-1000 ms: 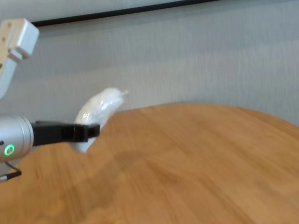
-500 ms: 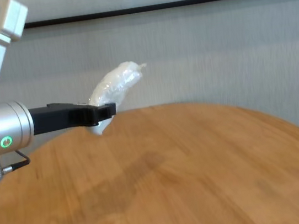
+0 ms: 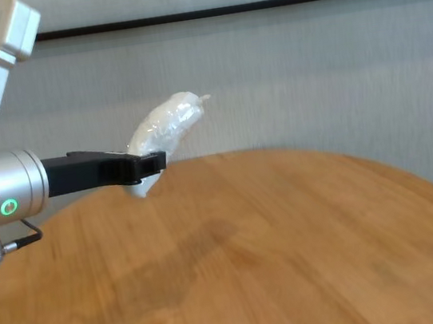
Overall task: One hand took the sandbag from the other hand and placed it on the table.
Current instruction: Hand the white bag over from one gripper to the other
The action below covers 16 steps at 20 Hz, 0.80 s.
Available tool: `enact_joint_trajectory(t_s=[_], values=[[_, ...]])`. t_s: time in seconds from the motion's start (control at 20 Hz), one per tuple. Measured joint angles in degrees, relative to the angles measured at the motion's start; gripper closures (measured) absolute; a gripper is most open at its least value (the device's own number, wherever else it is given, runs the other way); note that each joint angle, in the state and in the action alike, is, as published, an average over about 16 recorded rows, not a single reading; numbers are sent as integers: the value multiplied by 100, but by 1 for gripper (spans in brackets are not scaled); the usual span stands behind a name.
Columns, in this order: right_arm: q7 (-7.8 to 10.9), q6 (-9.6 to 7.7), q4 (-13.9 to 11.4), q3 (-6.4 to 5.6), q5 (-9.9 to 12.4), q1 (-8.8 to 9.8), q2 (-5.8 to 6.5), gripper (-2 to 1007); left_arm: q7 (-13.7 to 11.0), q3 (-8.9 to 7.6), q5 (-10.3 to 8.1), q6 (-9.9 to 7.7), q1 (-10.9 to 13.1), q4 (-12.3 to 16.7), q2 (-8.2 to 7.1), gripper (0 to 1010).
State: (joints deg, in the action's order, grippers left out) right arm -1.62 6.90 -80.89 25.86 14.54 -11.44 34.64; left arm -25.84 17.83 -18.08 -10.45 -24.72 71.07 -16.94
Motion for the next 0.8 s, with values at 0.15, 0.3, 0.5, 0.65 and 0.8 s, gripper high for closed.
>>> enact_joint_trajectory(t_s=[0.15, 0.3, 0.5, 0.65, 0.8], values=[[0, 0, 0, 0, 0, 0, 0, 4, 12, 2, 13, -15, -3, -8, 3, 631], [0, 0, 0, 0, 0, 0, 0, 4, 20, 3, 24, -28, -7, -15, 6, 631], [0, 0, 0, 0, 0, 0, 0, 4, 29, 5, 34, -41, -11, -23, 10, 631], [0, 0, 0, 0, 0, 0, 0, 4, 33, 6, 40, -47, -14, -26, 12, 631], [0, 0, 0, 0, 0, 0, 0, 4, 37, 6, 44, -53, -15, -29, 13, 631]])
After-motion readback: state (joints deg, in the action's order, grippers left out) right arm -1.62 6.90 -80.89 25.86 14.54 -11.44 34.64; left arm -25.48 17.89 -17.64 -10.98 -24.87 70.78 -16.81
